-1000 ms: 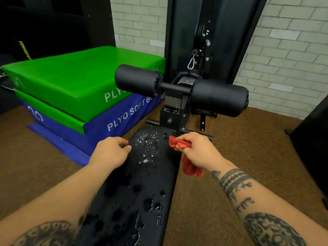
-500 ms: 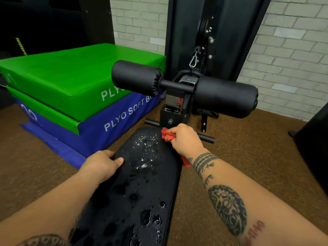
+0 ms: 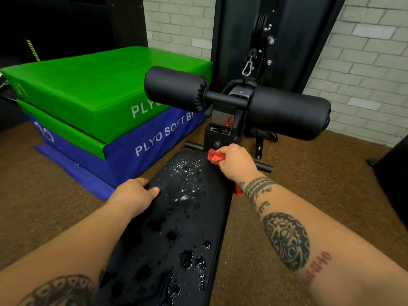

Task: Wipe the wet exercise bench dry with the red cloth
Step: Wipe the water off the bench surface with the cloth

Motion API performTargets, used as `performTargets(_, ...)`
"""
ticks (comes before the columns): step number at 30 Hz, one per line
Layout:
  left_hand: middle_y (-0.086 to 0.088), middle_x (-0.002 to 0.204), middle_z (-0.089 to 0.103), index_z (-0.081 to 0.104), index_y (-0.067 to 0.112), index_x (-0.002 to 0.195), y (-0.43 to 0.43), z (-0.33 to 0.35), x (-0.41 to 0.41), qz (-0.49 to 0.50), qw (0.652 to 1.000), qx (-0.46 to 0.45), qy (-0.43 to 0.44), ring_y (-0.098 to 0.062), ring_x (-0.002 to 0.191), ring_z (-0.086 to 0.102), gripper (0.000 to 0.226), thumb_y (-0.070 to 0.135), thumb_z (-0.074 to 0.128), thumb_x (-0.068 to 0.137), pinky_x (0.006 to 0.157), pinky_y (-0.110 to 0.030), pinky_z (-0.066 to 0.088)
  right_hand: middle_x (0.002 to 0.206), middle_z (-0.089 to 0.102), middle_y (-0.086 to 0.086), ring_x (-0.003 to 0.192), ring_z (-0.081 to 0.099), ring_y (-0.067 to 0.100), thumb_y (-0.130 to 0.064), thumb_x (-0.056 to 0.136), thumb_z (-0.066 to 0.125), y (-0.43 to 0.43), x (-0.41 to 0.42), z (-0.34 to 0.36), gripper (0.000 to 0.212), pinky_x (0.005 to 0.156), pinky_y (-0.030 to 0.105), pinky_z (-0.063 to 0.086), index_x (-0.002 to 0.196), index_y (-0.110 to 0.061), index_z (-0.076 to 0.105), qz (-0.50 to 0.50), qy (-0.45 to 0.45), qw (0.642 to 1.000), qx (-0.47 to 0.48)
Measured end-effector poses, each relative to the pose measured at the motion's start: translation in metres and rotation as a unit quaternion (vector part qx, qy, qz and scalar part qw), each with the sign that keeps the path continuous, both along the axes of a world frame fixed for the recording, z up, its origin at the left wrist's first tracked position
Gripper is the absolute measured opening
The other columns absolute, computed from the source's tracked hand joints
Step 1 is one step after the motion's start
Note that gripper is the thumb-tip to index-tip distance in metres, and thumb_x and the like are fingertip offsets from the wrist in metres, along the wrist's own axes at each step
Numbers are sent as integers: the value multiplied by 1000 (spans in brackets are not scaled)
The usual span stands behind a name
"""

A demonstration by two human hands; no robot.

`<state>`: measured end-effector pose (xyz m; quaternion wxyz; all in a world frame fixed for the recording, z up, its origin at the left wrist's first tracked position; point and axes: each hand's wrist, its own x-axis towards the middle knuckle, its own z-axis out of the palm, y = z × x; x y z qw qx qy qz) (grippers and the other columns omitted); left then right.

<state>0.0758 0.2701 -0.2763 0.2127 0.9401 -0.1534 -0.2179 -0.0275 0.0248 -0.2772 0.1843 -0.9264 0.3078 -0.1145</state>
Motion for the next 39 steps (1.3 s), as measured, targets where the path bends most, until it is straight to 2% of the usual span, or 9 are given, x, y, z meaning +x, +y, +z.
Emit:
performTargets(5, -7, 143, 54, 47, 19, 146, 1, 3, -2, 14, 1000, -19, 7, -32, 132, 49, 55, 44, 56, 97, 107, -39, 40, 114, 69, 11, 107, 63, 31, -25, 93, 61, -2, 15, 14, 27, 91, 37, 51, 117, -17, 70, -64, 5, 998, -8)
performTargets(10, -8, 144, 53, 46, 19, 147, 2, 0, -3, 11, 1000, -21, 5, -32, 132, 49, 56, 43, 56, 98, 106, -38, 40, 106, 69, 3, 101, 65, 24, -28, 89, 65, 10, 27, 1, 25, 88, 31, 50, 113, -30, 73, 42, 7, 999, 19)
performTargets(15, -8, 144, 54, 46, 21, 147, 2, 0, -2, 16, 999, -29, 6, -32, 131, 49, 55, 44, 56, 98, 107, -39, 41, 116, 68, 11, 109, 63, 32, -35, 93, 60, -13, 37, 8, 32, 91, 35, 50, 117, -15, 68, -32, 61, 998, -2)
performTargets(19, -9, 144, 54, 46, 21, 147, 1, -1, -1, 21, 999, -32, 13, -32, 130, 50, 56, 43, 57, 97, 107, -38, 41, 113, 69, 14, 106, 64, 34, -31, 92, 61, -21, 27, 6, 27, 89, 34, 50, 107, -10, 69, -82, 43, 996, 11)
performTargets(22, -9, 144, 54, 45, 21, 147, 1, -4, 0, 26, 999, -37, 21, -32, 130, 50, 56, 43, 58, 97, 107, -38, 41, 101, 67, 9, 97, 64, 29, -22, 90, 62, -8, 30, 10, 17, 85, 32, 49, 103, -18, 73, 3, -57, 998, -13)
performTargets(26, -8, 141, 56, 48, 21, 145, 1, -6, 0, 27, 999, -42, 18, -32, 128, 52, 55, 43, 59, 96, 108, -42, 43, 99, 61, 2, 97, 60, 22, -24, 89, 67, 15, 39, 8, 19, 88, 35, 48, 105, -28, 76, 188, 20, 982, -27)
performTargets(31, -7, 135, 60, 52, 22, 142, 3, -5, 0, 31, 998, -44, 12, -31, 124, 55, 53, 46, 58, 95, 105, -44, 45, 103, 56, 5, 101, 61, 30, -25, 93, 60, 10, 52, -2, 21, 84, 33, 47, 109, -26, 74, 83, 9, 993, -81)
performTargets(35, -7, 139, 58, 50, 23, 143, 3, -4, -1, 35, 998, -46, 12, -31, 127, 53, 53, 45, 58, 96, 106, -42, 44, 115, 56, 12, 106, 61, 37, -16, 93, 55, 5, 57, 6, 29, 95, 40, 49, 118, -19, 70, -14, -59, 996, -65)
performTargets(39, -8, 140, 57, 50, 21, 144, 1, -4, -2, 32, 998, -50, 15, -31, 128, 52, 53, 43, 58, 96, 107, -40, 43, 102, 61, 2, 100, 61, 25, -23, 86, 66, 10, 51, 11, 24, 89, 33, 48, 108, -30, 75, 131, -14, 990, -42)
